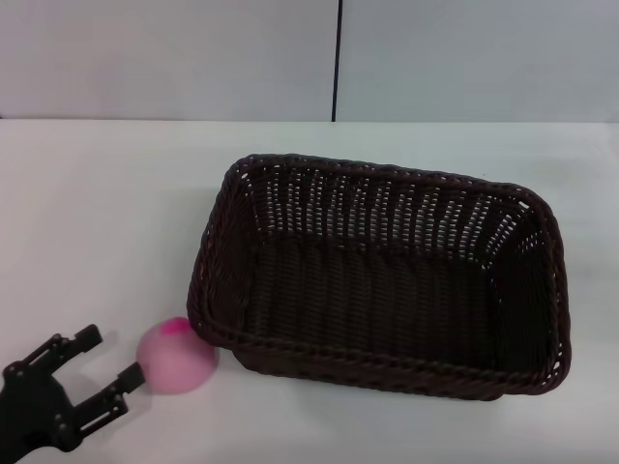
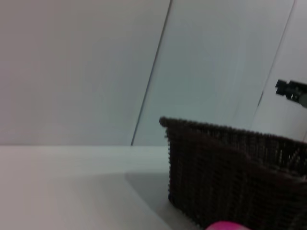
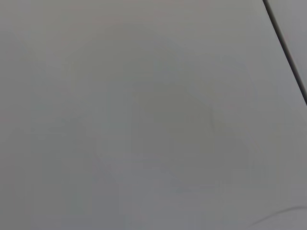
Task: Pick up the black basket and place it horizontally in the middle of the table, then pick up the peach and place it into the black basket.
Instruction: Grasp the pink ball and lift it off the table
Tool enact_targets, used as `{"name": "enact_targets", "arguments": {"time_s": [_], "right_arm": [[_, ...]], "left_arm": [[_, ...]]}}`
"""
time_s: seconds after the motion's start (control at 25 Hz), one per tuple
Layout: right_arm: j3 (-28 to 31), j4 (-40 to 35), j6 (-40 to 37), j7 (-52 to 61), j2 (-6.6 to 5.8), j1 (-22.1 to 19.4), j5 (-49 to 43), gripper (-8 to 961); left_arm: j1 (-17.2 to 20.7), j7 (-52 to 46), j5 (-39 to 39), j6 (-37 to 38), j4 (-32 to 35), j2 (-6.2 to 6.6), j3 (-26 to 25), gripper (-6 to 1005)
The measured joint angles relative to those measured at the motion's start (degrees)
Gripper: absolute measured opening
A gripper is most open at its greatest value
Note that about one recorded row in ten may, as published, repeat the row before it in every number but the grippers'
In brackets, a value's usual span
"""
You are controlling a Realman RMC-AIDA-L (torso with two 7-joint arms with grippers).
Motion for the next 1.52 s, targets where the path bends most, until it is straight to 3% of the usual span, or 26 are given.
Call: {"name": "enact_targets", "arguments": {"time_s": [0.6,0.96,1.16,1.36,1.52], "right_arm": [[0.99,1.23,1.33,-1.50,-0.01,-0.49,0.04,464],[0.99,1.45,1.50,-1.98,0.02,-0.52,0.04,464],[1.31,2.40,1.50,-2.84,-0.02,-0.51,0.04,464],[1.61,2.56,1.50,-2.88,-0.05,-0.45,0.04,464],[2.10,2.58,1.50,-2.90,-0.07,-0.52,0.04,464]], "left_arm": [[-3.51,-0.49,2.29,-2.37,-1.75,-0.29,2.58,797],[-4.24,-0.56,3.35,-3.10,-2.22,-0.29,3.48,674],[-4.23,-0.57,3.36,-2.88,-2.32,-0.22,3.48,439],[-4.21,-0.57,3.32,-2.06,-2.27,-0.16,3.13,270],[-3.82,-0.57,2.72,-1.07,-1.84,0.03,1.13,251]]}}
